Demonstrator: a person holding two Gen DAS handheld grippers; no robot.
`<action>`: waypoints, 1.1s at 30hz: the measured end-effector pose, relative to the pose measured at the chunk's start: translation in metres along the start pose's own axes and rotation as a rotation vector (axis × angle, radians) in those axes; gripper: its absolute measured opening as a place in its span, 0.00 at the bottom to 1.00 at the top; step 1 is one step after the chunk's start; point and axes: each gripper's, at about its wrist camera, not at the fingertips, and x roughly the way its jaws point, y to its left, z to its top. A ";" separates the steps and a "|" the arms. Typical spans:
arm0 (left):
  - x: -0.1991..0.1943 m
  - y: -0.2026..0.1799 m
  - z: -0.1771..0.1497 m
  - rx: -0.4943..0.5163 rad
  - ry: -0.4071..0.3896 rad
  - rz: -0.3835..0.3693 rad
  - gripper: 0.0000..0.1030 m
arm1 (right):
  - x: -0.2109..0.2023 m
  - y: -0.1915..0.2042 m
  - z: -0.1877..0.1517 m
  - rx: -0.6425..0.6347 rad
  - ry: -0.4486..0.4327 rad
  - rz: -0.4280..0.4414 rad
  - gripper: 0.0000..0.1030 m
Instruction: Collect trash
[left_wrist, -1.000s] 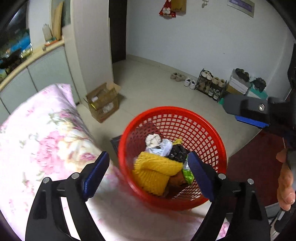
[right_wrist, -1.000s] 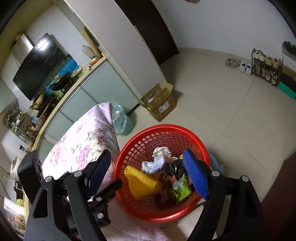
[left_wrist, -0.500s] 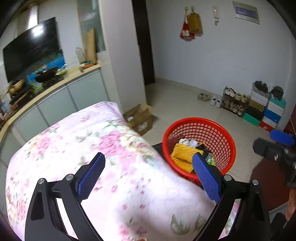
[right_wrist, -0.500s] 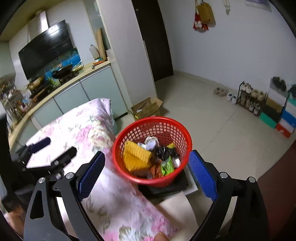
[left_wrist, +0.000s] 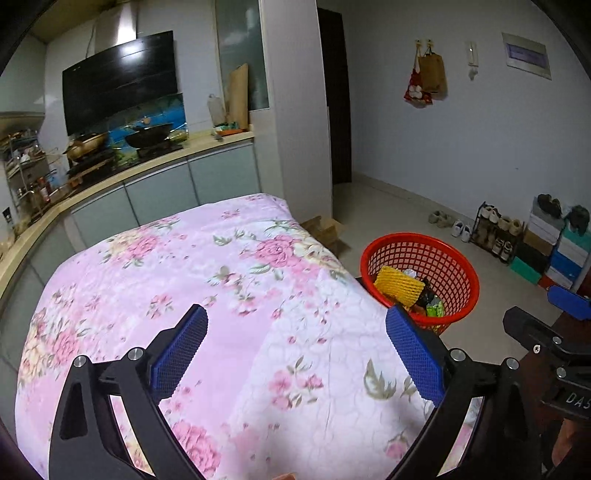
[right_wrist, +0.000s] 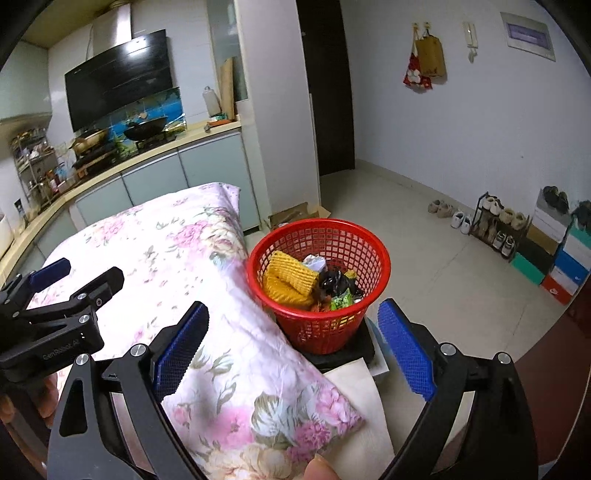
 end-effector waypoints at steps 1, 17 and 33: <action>-0.002 0.000 -0.001 -0.002 -0.003 0.003 0.91 | -0.002 0.000 -0.001 -0.003 -0.004 0.006 0.87; -0.025 -0.015 -0.015 -0.005 -0.025 0.015 0.91 | -0.024 -0.011 -0.005 0.024 -0.052 0.036 0.87; -0.026 -0.020 -0.014 -0.009 -0.014 -0.002 0.91 | -0.026 -0.016 -0.001 0.028 -0.050 0.035 0.87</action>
